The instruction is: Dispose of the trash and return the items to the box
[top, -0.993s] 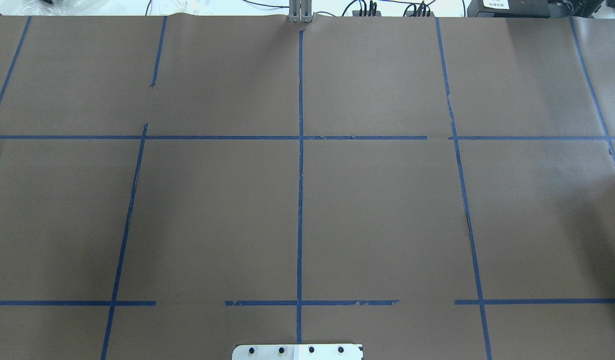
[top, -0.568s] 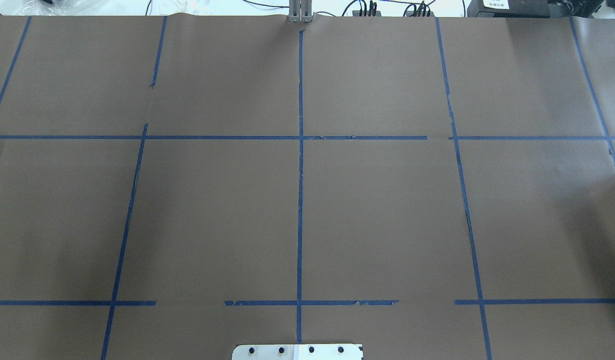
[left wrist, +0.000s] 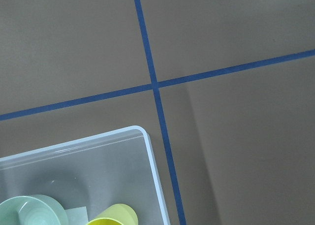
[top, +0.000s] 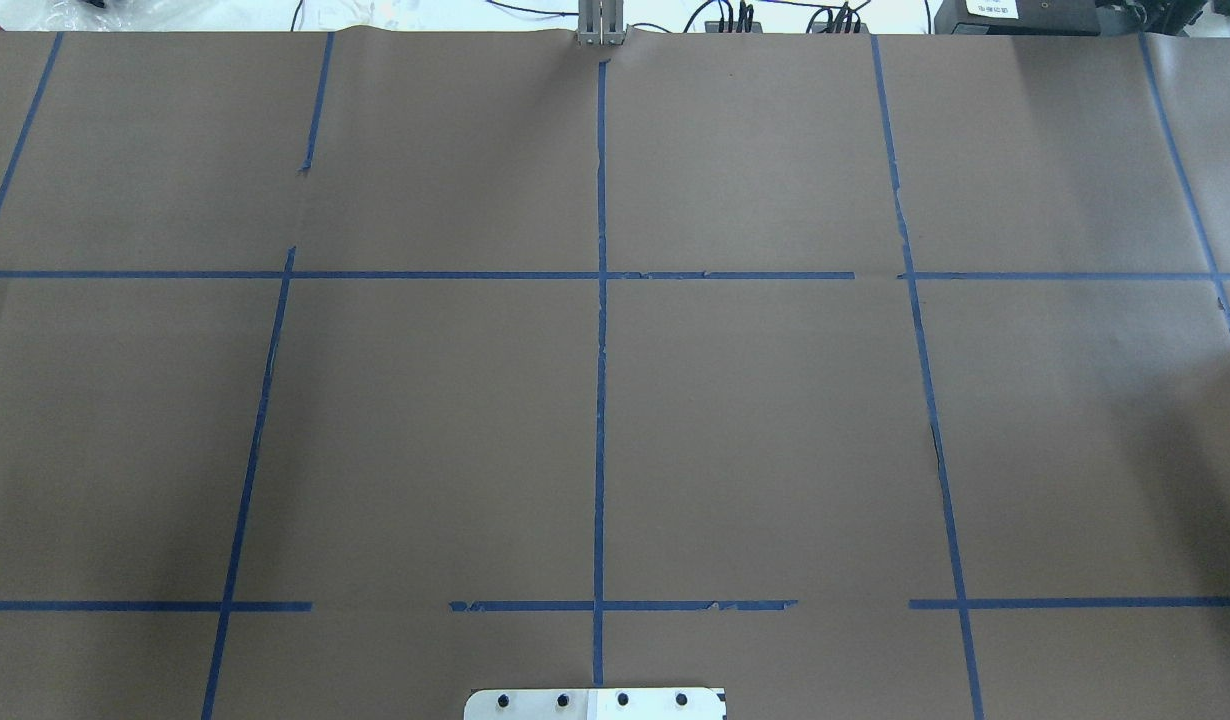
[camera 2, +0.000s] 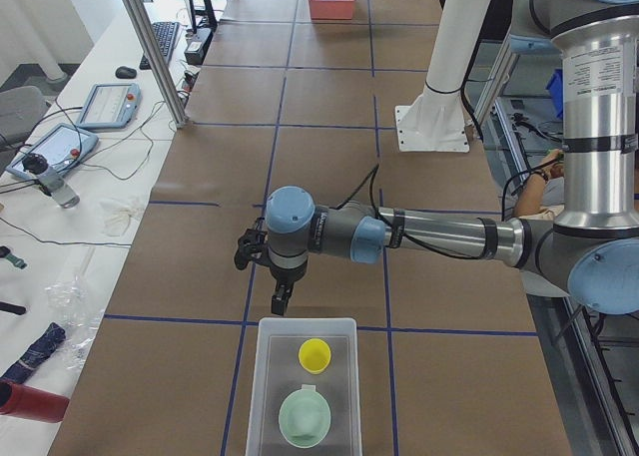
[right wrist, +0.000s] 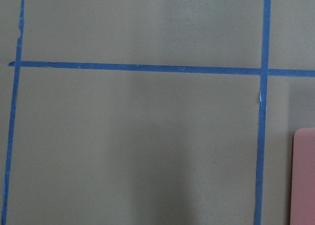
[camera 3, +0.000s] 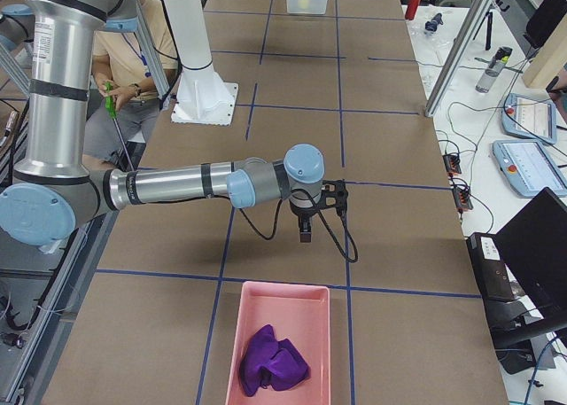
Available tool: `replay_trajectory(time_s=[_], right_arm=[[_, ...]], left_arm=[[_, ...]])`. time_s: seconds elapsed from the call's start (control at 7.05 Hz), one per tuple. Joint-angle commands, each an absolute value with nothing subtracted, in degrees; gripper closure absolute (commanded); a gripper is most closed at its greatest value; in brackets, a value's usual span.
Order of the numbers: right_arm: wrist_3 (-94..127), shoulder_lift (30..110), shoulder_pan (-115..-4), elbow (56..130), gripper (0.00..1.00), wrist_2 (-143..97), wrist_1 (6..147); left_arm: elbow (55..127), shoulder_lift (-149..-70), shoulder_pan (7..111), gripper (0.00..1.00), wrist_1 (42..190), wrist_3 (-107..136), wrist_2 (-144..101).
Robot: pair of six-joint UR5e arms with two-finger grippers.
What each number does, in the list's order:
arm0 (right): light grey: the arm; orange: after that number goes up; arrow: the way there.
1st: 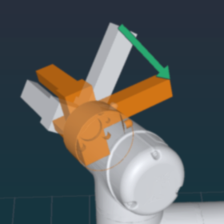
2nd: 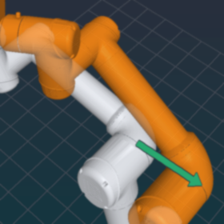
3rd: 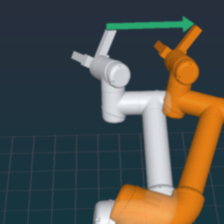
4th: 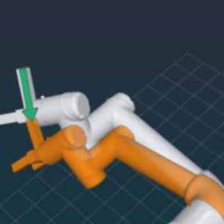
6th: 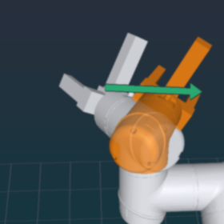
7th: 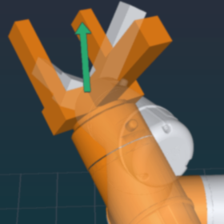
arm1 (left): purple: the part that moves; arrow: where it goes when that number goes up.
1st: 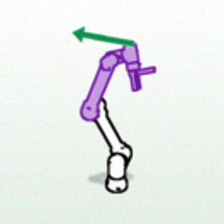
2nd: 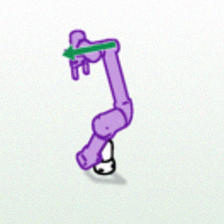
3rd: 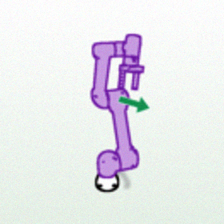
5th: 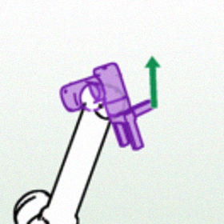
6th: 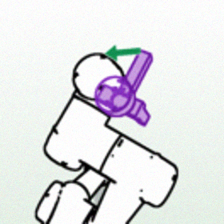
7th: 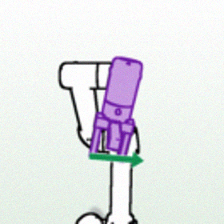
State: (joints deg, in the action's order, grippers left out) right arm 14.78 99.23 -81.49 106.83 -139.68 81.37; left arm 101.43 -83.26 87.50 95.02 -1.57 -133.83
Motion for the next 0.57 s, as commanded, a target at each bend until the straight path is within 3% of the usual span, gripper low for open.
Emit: replay_trajectory(time_s=[0.0, 0.43], right_arm=[[14.3, 99.1, -81.5, 107.1, 0.00, -137.0, 81.4], [9.6, 99.5, -81.6, 106.9, 0.00, -136.9, 81.7]], left_arm=[[100.9, -83.3, 88.2, 0.00, 90.2, -1.7, -138.7], [102.1, -83.0, 89.0, 0.00, 90.0, -2.3, -138.3]])
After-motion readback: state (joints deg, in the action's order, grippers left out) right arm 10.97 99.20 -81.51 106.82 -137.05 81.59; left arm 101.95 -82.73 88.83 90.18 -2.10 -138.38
